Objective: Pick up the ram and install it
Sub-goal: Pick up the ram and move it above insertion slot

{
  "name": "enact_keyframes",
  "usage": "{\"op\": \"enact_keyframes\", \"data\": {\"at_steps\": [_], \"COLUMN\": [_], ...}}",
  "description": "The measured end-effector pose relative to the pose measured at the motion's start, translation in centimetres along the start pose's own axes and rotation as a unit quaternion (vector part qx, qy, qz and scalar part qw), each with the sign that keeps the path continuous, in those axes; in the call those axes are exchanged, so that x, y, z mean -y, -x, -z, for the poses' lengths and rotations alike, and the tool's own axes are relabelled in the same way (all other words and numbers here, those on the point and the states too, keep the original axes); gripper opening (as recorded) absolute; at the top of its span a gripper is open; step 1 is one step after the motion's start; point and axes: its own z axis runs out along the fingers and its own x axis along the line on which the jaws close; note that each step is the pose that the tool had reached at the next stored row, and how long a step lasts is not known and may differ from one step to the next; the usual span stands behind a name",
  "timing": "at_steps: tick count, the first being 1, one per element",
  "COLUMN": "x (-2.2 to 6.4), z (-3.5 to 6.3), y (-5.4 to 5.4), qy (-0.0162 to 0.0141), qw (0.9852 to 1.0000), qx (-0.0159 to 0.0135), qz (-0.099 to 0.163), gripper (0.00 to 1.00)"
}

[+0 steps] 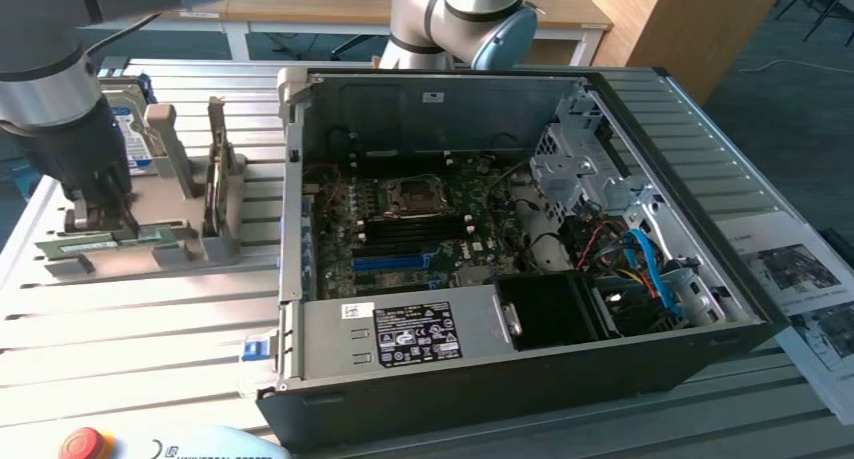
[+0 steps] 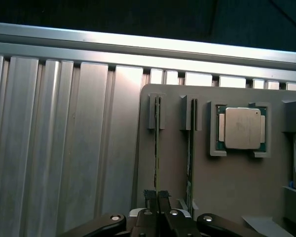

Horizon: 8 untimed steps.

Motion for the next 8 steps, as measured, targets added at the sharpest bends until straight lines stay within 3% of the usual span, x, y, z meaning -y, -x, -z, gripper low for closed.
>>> {"op": "enact_keyframes", "data": {"at_steps": [8], "x": [0.03], "z": [1.94], "y": [0.0], "qy": [0.0000], "qw": [1.0000], "qx": [0.0000], "qz": [0.000], "gripper": [0.12]}}
